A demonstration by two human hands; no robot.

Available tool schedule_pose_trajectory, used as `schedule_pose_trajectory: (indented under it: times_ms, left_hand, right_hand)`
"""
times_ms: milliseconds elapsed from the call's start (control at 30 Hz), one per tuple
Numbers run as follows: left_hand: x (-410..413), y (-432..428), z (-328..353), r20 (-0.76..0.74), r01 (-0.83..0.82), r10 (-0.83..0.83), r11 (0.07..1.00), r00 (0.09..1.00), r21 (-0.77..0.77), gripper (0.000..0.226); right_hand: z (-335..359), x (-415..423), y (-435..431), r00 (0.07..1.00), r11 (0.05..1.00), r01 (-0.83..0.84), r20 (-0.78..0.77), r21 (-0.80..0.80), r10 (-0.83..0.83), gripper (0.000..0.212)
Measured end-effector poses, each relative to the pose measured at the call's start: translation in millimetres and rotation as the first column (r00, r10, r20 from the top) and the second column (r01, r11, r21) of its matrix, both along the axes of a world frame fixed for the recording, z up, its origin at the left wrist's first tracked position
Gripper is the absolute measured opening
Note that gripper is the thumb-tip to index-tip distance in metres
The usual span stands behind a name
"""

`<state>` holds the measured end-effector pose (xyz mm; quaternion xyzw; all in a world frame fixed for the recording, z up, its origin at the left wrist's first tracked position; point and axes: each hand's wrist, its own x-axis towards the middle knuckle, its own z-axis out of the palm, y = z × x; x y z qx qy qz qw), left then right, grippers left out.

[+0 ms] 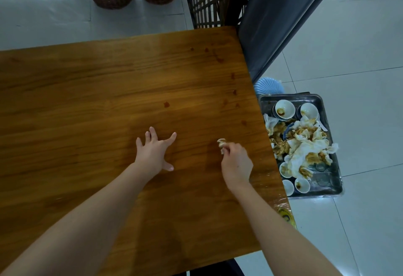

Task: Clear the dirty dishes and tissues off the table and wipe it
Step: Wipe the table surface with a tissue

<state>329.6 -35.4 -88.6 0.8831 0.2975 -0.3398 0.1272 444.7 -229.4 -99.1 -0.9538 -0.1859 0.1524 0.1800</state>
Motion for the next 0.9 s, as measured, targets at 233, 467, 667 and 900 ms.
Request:
schedule_pose_trajectory:
  times_ms: [233, 467, 667, 900]
  left_hand:
    - [-1.0, 0.9, -2.8, -0.003, 0.010, -0.010, 1.000, 1.000, 0.007, 0.114]
    - [-2.3, 1.8, -11.1, 0.003, -0.010, 0.010, 1.000, 1.000, 0.023, 0.118]
    - [-1.4, 0.2, -9.6, 0.007, -0.024, 0.023, 0.999, 1.000, 0.029, 0.118]
    - [-1.4, -1.2, -3.7, 0.005, -0.036, 0.036, 0.999, 0.999, 0.008, 0.115]
  right_hand:
    - [1.5, -13.3, -18.9, 0.985, 0.988, -0.155, 0.077, 0.003, 0.154, 0.014]
    - [4.9, 78.2, -43.3, 0.979, 0.984, 0.169, 0.122, -0.049, -0.162, 0.015]
    - [1.2, 35.2, -21.1, 0.990, 0.992, 0.122, 0.067, -0.008, -0.121, 0.017]
    - [-1.3, -33.3, -3.9, 0.983, 0.981, -0.183, 0.002, 0.069, 0.183, 0.017]
